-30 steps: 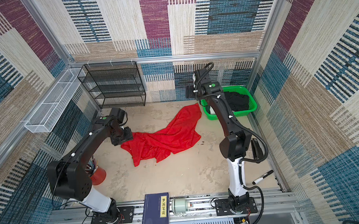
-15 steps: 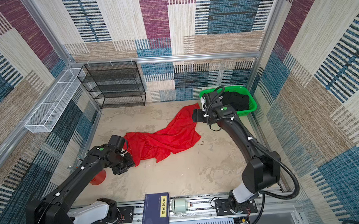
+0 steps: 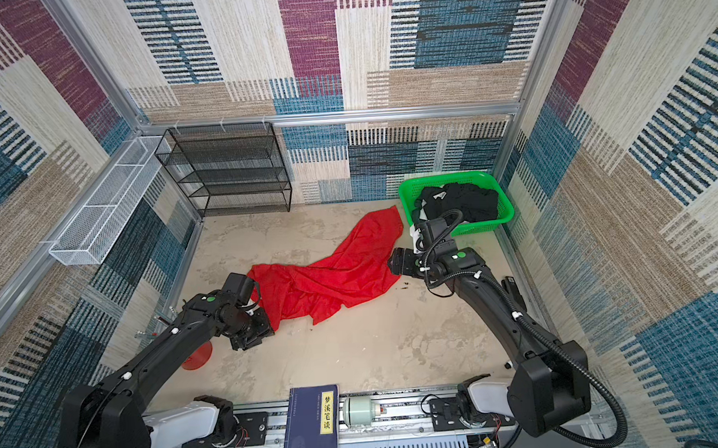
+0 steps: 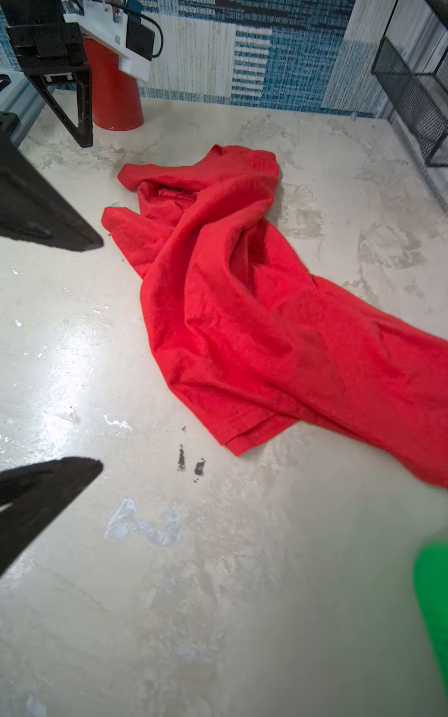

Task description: Fold and stack the t-shirts

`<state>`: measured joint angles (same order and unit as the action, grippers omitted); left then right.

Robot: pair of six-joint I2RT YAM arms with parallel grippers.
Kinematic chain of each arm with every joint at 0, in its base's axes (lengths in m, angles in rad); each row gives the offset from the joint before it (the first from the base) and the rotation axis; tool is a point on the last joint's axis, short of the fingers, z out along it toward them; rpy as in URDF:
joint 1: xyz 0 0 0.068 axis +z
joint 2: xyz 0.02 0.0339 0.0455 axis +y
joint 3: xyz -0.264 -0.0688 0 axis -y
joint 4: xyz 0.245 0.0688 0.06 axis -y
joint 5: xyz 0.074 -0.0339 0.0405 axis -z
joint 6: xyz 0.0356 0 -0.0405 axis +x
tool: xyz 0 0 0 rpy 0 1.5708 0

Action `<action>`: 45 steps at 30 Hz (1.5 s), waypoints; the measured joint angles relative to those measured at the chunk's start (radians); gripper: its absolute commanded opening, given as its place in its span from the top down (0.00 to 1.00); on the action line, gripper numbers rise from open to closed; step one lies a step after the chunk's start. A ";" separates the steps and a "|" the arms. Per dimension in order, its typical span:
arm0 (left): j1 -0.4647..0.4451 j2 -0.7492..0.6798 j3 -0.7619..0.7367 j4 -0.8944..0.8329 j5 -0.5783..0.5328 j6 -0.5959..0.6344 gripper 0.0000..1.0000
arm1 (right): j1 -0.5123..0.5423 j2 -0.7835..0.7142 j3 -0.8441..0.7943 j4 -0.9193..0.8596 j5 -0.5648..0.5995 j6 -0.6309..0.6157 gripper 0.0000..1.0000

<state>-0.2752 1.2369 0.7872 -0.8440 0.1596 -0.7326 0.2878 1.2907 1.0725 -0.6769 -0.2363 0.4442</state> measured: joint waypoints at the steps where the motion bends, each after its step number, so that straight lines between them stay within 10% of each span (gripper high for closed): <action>1: 0.000 0.013 0.000 0.011 0.000 0.002 0.57 | 0.000 -0.002 -0.008 0.000 -0.004 0.010 0.16; 12: 0.005 0.277 0.137 0.121 -0.056 0.052 0.63 | -0.022 0.000 -0.028 0.010 -0.026 0.051 0.15; 35: 0.007 0.315 0.080 0.163 -0.077 0.045 0.67 | -0.061 0.008 -0.055 0.023 -0.048 0.043 0.16; 45: 0.007 0.357 0.107 0.179 -0.067 0.057 1.00 | -0.083 0.050 -0.109 0.058 -0.048 0.040 0.17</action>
<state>-0.2684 1.5940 0.8940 -0.6647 0.0925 -0.6754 0.2050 1.3411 0.9638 -0.6193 -0.2848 0.4843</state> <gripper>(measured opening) 0.053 0.825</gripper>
